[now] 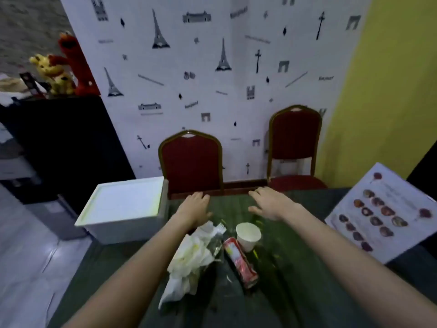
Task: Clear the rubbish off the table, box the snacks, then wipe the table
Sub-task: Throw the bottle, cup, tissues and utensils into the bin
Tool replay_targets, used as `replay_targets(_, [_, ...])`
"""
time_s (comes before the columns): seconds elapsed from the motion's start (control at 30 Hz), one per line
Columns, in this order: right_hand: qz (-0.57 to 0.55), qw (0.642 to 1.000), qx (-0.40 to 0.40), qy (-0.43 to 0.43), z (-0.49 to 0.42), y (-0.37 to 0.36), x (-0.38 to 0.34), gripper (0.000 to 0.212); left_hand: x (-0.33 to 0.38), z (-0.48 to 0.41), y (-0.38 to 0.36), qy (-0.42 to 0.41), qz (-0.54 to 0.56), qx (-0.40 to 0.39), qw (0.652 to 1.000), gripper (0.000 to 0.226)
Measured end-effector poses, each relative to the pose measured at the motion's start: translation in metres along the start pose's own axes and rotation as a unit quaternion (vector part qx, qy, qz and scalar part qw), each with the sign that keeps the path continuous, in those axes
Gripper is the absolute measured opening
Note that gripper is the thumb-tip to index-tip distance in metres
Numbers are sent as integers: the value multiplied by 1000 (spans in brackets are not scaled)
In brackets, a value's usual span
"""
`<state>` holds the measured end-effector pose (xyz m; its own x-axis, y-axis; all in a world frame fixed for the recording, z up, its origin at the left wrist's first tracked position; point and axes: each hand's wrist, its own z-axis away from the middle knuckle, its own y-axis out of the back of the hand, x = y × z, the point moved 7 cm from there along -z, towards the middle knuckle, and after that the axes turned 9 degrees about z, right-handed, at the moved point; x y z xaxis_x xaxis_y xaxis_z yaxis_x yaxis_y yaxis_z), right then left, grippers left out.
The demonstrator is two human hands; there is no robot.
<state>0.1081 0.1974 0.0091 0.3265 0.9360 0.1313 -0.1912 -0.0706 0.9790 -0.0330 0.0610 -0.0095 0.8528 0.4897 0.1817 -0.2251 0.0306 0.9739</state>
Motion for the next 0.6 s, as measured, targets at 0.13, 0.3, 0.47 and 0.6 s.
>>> replay_targets(0.13, [-18,998,-52,20,23,-56,-33,56,-10,40,-72,26,16,-61,998,56])
replay_targets(0.3, [-58,998,-30,10,38,-97,-65,43,-37,75,-118,73,55,-58,994,44])
replay_targets(0.47, [-94,996,-6,-10,42,-127,-87,40,-59,96,-129,86,154,13,984,24])
replay_targets(0.6, [-147,983,-77,-76,38,-153,-93,48,-81,107,-126,119,169,65,976,16])
